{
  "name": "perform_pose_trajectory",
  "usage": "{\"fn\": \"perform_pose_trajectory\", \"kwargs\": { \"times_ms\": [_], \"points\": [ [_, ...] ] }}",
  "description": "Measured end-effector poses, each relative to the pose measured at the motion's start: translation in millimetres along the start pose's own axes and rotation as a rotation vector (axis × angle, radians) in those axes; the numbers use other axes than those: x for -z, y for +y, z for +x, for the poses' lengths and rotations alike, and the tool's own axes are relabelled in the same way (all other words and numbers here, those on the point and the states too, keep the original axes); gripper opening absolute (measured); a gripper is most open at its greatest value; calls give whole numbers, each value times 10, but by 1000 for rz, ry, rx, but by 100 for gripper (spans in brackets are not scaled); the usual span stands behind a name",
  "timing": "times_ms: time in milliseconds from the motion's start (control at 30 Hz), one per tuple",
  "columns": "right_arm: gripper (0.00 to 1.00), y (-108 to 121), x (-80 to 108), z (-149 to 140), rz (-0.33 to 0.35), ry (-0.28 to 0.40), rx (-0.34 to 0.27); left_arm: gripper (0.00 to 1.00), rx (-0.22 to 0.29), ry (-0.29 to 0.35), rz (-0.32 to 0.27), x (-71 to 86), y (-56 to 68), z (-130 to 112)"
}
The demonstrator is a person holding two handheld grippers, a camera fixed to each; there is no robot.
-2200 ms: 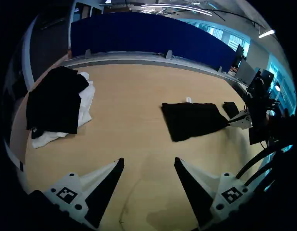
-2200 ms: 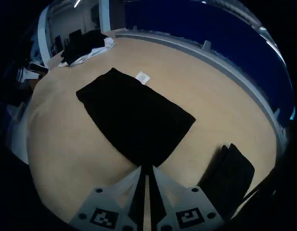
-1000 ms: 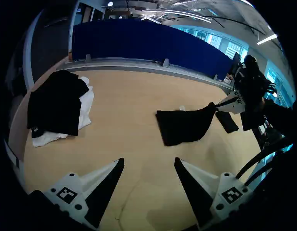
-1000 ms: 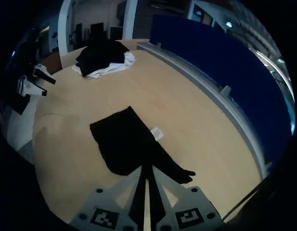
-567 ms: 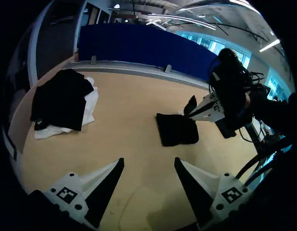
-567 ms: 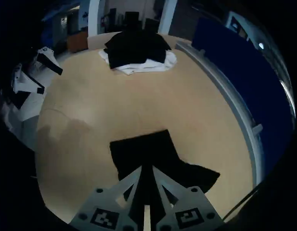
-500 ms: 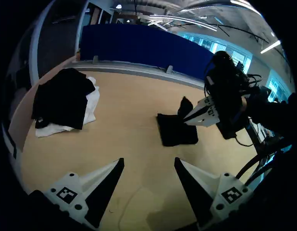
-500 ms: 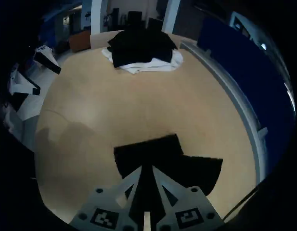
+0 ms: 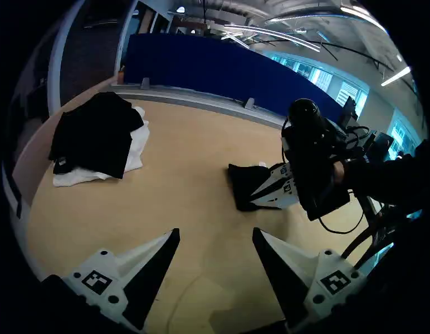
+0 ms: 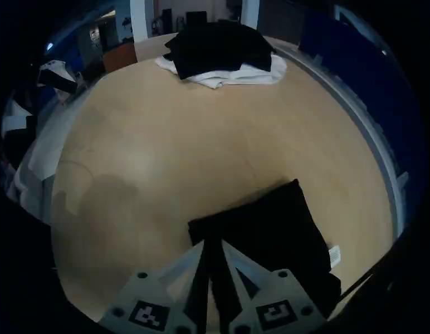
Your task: Fold towel
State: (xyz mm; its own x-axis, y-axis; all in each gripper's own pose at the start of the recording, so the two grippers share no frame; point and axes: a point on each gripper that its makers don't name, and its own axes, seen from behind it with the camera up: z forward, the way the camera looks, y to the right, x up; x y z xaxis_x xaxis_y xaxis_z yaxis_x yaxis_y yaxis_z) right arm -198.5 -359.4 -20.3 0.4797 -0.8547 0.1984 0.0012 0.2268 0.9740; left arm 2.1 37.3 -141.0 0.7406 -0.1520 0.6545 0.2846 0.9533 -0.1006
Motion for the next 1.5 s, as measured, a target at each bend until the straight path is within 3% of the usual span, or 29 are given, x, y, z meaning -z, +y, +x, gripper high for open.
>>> {"fn": "perform_pose_trajectory", "kwargs": {
  "times_ms": [67, 133, 200, 333, 767, 1067, 1500],
  "points": [
    [27, -3, 27, 33, -1, 13, -5, 97, 0, 0, 4, 10, -15, 4],
    [53, -11, 67, 63, -1, 30, -7, 97, 0, 1, 6, 24, -23, 10],
    [60, -21, 112, 92, 2, 49, -9, 97, 1, 3, 6, 35, -27, 15],
    [99, -43, 233, 168, 10, 100, -20, 97, 5, 4, 6, 45, -30, 8],
    [100, 168, 665, 100, -69, 190, -102, 97, -7, 1, -5, 24, 10, 20],
    [100, 369, 916, -360, -140, 158, -164, 97, -20, -4, -13, -12, 32, 51],
    [100, 455, 1116, -683, -192, 152, -218, 97, -30, -9, -24, -64, 99, 73]
  ]
}}
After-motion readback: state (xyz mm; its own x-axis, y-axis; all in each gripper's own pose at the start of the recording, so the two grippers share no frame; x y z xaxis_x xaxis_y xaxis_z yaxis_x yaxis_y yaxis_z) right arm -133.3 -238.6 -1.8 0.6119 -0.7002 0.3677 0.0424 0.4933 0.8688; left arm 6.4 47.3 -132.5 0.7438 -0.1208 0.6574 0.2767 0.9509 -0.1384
